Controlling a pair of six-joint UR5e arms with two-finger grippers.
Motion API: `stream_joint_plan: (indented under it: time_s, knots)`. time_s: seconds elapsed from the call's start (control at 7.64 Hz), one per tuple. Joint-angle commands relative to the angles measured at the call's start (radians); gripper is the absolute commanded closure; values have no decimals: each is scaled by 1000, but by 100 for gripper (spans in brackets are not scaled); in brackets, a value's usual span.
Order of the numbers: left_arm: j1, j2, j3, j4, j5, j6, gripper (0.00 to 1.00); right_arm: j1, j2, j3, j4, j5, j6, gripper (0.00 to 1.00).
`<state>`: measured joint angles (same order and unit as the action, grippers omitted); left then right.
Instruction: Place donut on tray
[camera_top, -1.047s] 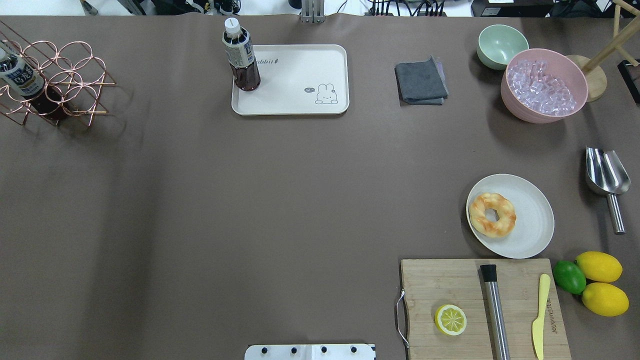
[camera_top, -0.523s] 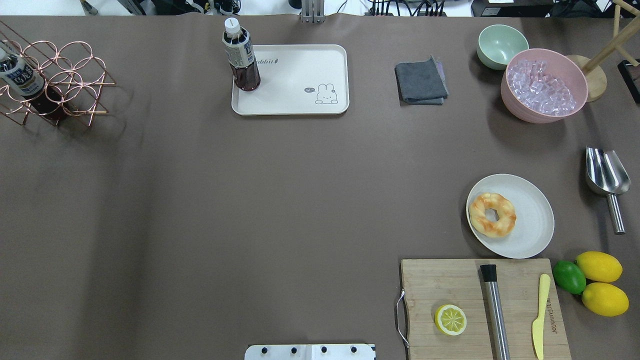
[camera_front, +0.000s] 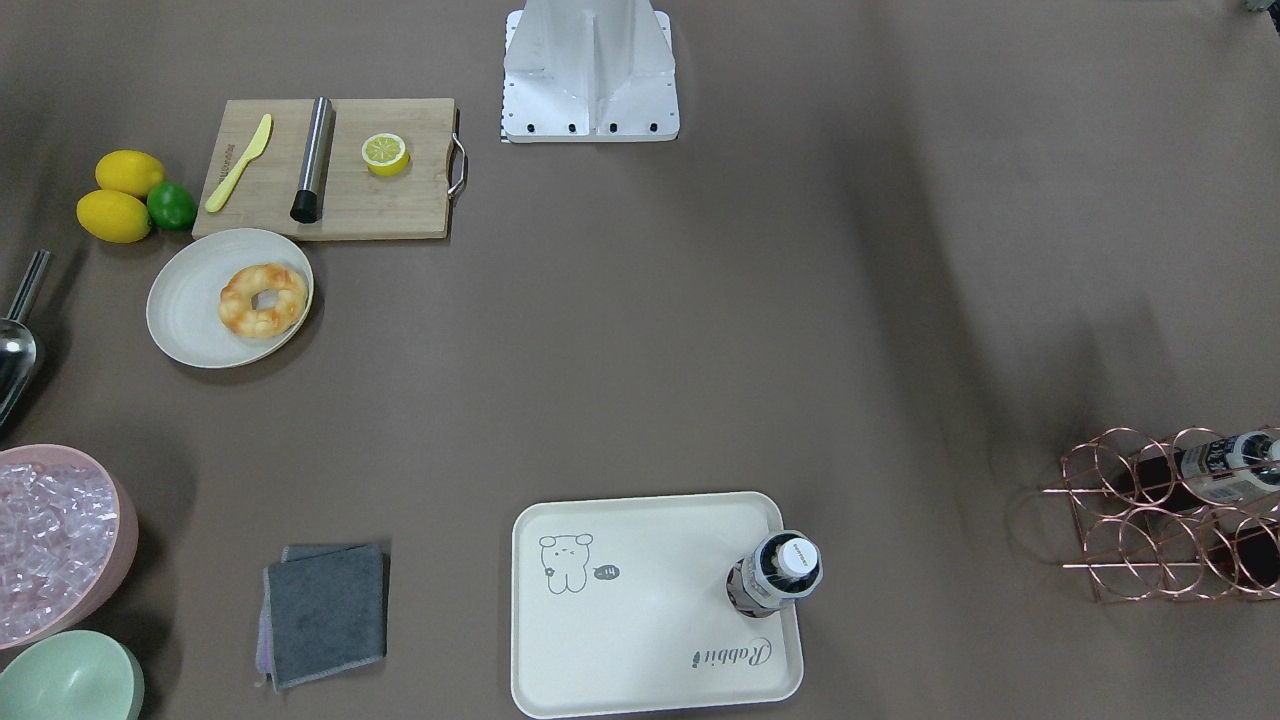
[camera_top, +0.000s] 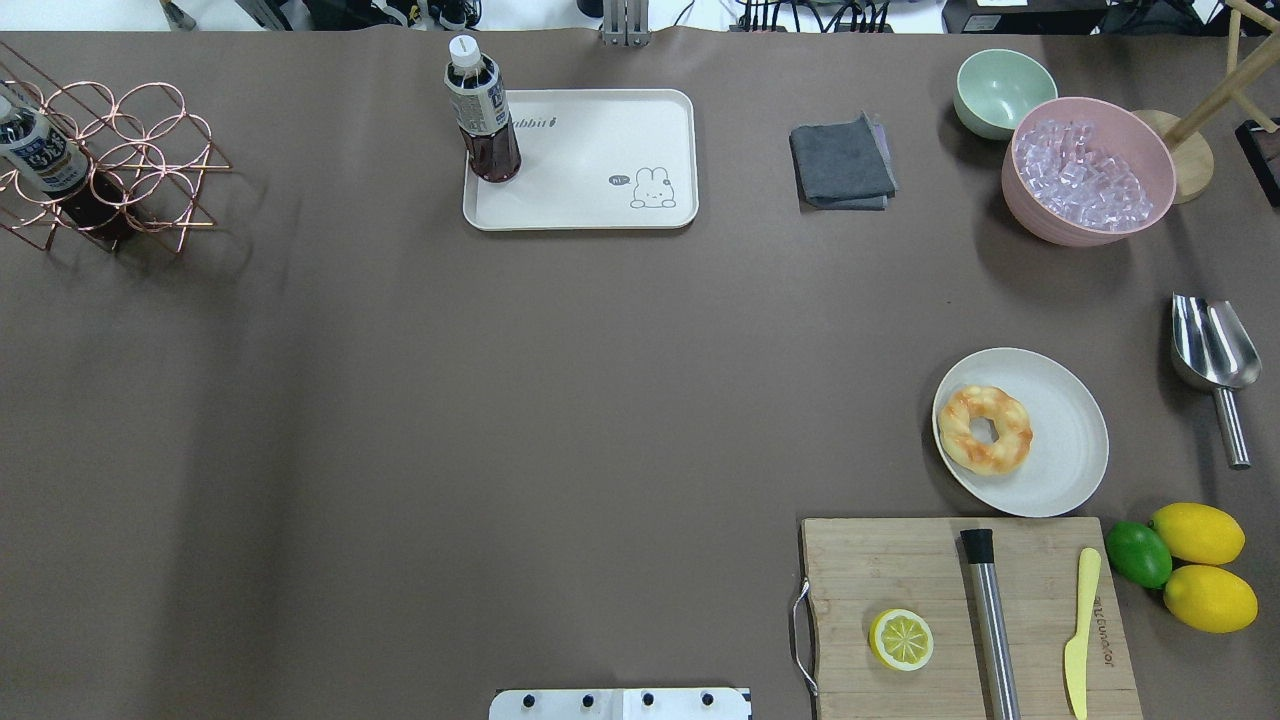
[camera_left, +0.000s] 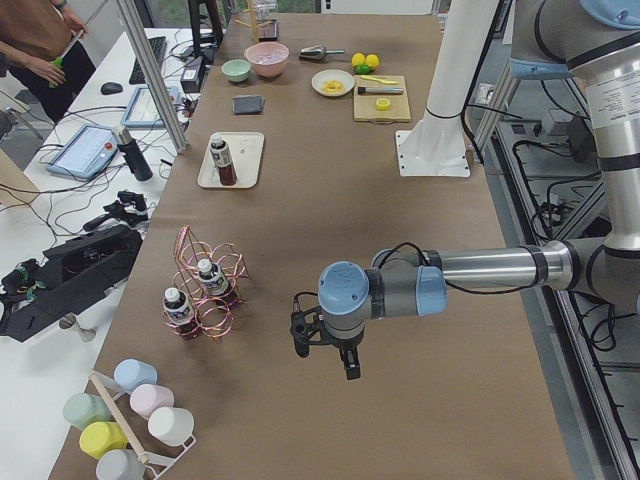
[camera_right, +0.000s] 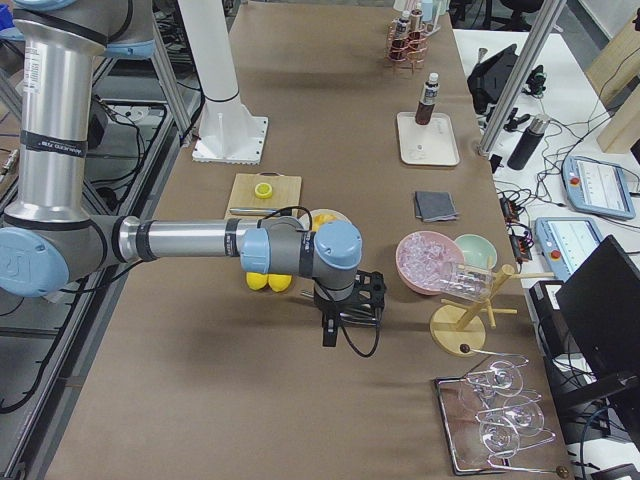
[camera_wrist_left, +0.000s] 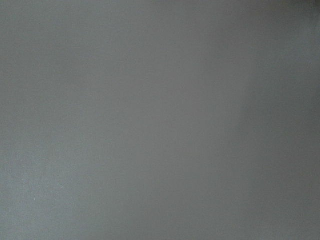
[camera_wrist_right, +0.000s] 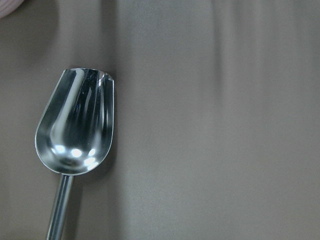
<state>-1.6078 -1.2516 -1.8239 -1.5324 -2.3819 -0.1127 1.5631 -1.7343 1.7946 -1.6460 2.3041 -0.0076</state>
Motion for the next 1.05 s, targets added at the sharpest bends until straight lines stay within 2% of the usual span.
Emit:
stream_joint_plan:
  time_s: [0.0,0.13,0.39,0.52,0.79,0.92]
  knots:
    - [0,1,5,0,3,-1,2,0,-1,2,2,1,-2,0]
    - [0,3,5,1,3,-1,2,-2,-1,3,21,3,0,0]
    - [0,6,5,1,3,-1,2,-21,1,5,75,82,20,0]
    - [0,18,5,1,3,-1,2,-50,13,12,78,84,129,0]
    - [0,27,3,1,3,-1,2,-125,13,35,199,89,330,0]
    - [0,27,3,1,1,-1,2,-199,15,38,256,89,460,0]
